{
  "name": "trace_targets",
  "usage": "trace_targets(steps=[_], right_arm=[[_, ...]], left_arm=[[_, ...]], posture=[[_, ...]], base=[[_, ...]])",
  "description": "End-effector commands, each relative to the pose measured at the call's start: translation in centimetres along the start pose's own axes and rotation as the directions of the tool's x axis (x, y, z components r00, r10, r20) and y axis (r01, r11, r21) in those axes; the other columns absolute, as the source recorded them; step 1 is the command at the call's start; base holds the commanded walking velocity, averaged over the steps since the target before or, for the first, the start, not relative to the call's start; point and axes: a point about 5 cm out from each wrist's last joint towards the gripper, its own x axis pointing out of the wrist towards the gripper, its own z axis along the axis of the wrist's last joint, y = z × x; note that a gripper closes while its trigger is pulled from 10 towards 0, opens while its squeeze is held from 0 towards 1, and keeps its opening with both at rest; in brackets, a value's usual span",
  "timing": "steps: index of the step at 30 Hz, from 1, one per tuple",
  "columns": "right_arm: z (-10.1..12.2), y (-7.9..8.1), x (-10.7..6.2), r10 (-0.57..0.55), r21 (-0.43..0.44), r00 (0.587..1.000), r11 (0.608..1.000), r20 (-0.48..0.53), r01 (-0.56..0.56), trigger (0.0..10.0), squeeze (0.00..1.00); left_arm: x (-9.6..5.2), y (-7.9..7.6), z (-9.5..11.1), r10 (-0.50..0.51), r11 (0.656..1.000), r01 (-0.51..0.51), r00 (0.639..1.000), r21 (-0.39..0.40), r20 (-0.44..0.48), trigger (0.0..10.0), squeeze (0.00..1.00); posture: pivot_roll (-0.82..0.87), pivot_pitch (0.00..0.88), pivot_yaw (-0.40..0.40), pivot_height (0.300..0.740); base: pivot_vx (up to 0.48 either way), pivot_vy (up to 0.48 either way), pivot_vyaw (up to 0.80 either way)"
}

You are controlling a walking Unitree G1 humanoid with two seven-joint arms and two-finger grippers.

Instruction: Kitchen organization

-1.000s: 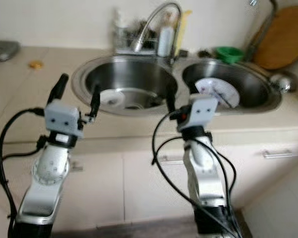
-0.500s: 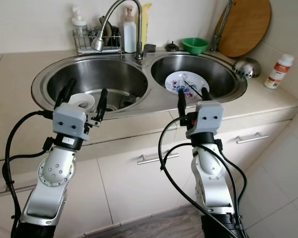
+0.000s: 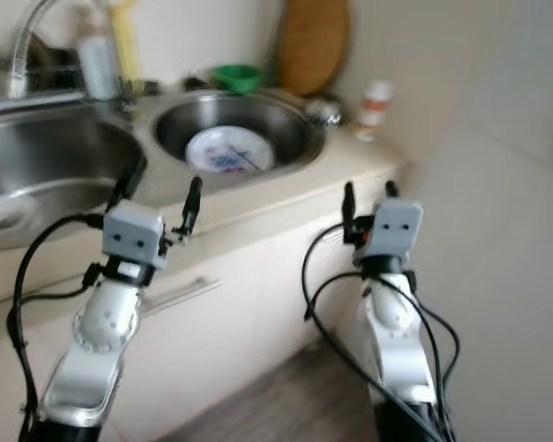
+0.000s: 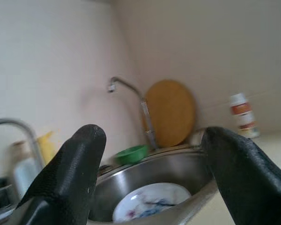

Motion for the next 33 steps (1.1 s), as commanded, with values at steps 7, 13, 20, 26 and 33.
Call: trace_targets(steps=[7, 13, 20, 26, 33], right_arm=[[-1.6, -1.7, -0.5, -0.073, -0.070, 0.992, 0.995, -0.105, 0.066, 10.0, 0.00], [-3.0, -2.2, -1.1, -0.091, -0.097, 0.976, 0.993, -0.199, 0.073, 10.0, 0.00], [-5.2, -2.3, -2.6, -0.032, -0.162, 0.952, 0.987, -0.303, -0.018, 10.0, 0.00], [-8.9, -1.5, -5.6, 0.116, -0.242, 0.857, 0.932, -0.503, -0.268, 10.0, 0.00], [-13.4, -0.7, -10.2, 0.218, -0.180, 0.617, 0.837, -0.757, -0.517, 10.0, 0.00]], left_arm=[[-0.5, -1.3, -1.2, -0.054, 0.998, 0.053, 0.996, -0.014, -0.065, 10.0, 0.00], [-2.7, -2.6, -5.0, -0.135, 0.991, 0.126, 0.955, -0.052, -0.264, 10.0, 0.00], [-6.3, -5.2, -7.8, -0.299, 0.954, 0.268, 0.850, -0.133, -0.434, 10.0, 0.00], [-10.9, -7.2, -10.7, -0.431, 0.895, 0.406, 0.672, -0.187, -0.602, 10.0, 0.00], [-11.8, -7.0, -12.4, -0.390, 0.916, 0.339, 0.626, -0.214, -0.676, 10.0, 0.00]], posture=[[0.06, 0.000, -0.059, 0.740], [0.05, 0.000, -0.058, 0.740], [0.06, 0.000, -0.063, 0.740], [0.05, 0.000, -0.062, 0.740], [0.05, 0.000, -0.059, 0.740]], base=[[0.000, 0.000, -0.80], [0.000, 0.000, -0.80], [0.000, 0.000, -0.80], [0.000, 0.000, -0.80], [0.000, 0.000, -0.79]])
